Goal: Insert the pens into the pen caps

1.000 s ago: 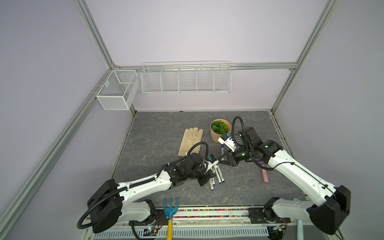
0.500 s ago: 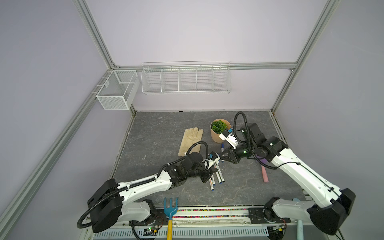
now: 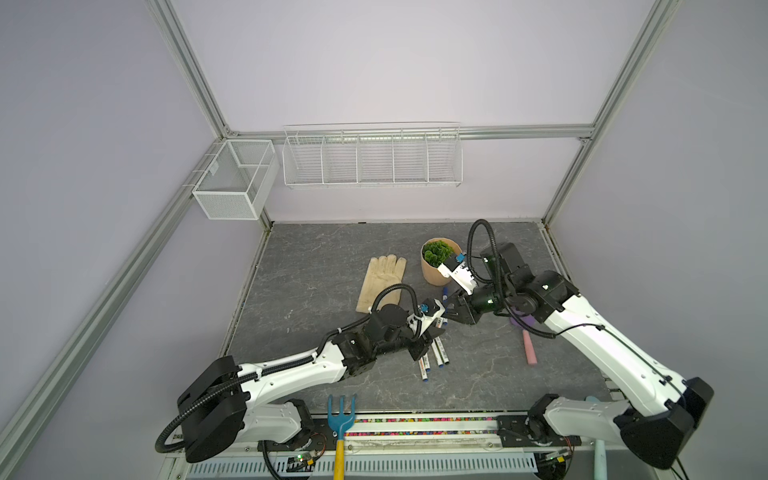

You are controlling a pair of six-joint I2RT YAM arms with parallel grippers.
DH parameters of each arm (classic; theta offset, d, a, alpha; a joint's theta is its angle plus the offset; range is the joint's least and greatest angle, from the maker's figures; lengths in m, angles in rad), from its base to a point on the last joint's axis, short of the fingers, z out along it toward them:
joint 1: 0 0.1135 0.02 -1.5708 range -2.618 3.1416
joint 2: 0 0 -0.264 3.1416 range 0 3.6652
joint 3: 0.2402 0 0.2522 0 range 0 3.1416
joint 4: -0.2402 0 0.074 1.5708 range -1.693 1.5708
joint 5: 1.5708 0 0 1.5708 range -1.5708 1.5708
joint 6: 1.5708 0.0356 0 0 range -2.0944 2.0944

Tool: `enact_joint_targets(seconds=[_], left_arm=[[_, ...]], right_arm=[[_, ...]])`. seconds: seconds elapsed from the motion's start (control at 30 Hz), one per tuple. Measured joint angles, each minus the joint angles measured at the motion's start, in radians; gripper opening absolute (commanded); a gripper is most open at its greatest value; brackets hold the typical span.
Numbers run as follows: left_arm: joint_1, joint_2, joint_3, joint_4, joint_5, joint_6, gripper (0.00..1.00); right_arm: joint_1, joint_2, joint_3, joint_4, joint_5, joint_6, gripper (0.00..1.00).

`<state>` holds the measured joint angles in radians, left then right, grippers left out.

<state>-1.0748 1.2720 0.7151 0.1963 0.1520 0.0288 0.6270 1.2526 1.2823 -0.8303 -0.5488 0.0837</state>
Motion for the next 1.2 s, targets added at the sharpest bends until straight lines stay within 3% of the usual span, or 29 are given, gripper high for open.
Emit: enact_joint_targets(seconds=[0.53, 1.2], left_arm=[[-0.001, 0.018, 0.0, 0.054, 0.002, 0.002, 0.0], [-0.006, 0.052, -0.002, 0.143, 0.002, -0.003, 0.0]], right_arm=[[0.0, 0.0, 0.0, 0.005, 0.013, 0.025, 0.3], [0.003, -0.052, -0.007, 0.055, 0.108, 0.029, 0.34]])
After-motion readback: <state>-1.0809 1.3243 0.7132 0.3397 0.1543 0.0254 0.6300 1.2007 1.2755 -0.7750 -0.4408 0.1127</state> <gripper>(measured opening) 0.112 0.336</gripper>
